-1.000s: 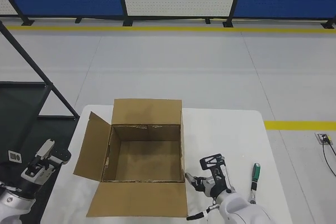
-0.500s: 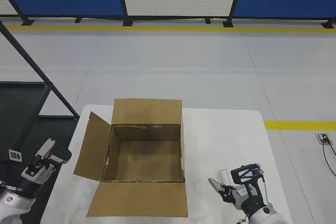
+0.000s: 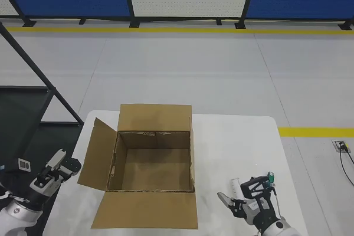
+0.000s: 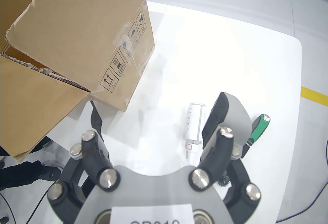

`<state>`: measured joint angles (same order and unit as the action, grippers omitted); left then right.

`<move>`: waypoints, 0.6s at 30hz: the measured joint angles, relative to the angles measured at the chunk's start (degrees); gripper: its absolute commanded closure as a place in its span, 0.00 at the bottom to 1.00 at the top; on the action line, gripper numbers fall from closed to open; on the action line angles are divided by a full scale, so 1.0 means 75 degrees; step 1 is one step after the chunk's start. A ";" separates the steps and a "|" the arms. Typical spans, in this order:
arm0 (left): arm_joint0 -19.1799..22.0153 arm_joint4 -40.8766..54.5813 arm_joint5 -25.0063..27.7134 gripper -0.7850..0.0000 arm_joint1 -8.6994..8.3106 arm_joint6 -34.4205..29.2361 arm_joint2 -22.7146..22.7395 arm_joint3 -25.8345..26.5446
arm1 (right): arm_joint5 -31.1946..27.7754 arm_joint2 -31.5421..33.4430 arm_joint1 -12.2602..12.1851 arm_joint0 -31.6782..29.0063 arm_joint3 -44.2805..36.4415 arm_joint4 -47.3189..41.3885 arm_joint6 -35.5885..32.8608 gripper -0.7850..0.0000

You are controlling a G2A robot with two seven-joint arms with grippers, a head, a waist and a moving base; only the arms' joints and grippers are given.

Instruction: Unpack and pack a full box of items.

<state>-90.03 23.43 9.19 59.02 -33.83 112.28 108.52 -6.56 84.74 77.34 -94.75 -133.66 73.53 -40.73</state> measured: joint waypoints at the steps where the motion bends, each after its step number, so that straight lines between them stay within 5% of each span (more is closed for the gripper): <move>1: -0.0012 0.0006 0.0009 0.00 0.0001 -0.0006 0.0018 -0.0003 | -0.0006 0.0033 -0.0004 0.0045 0.0091 -0.0063 0.0008 0.00; 13: -0.0152 0.0170 0.0083 0.00 0.0025 0.0019 0.0195 -0.0018 | 0.0075 0.0074 -0.0095 0.2692 0.2659 -0.0322 -0.2951 0.00; 18: -0.0190 0.0214 0.0076 0.00 0.0038 0.0074 0.0225 -0.0061 | -0.0326 0.0315 -0.0175 0.2638 0.2863 -0.0451 -0.3248 0.00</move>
<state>-91.46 25.04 9.75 59.31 -33.28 113.97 108.06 -9.01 87.10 76.03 -74.96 -112.19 70.14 -65.09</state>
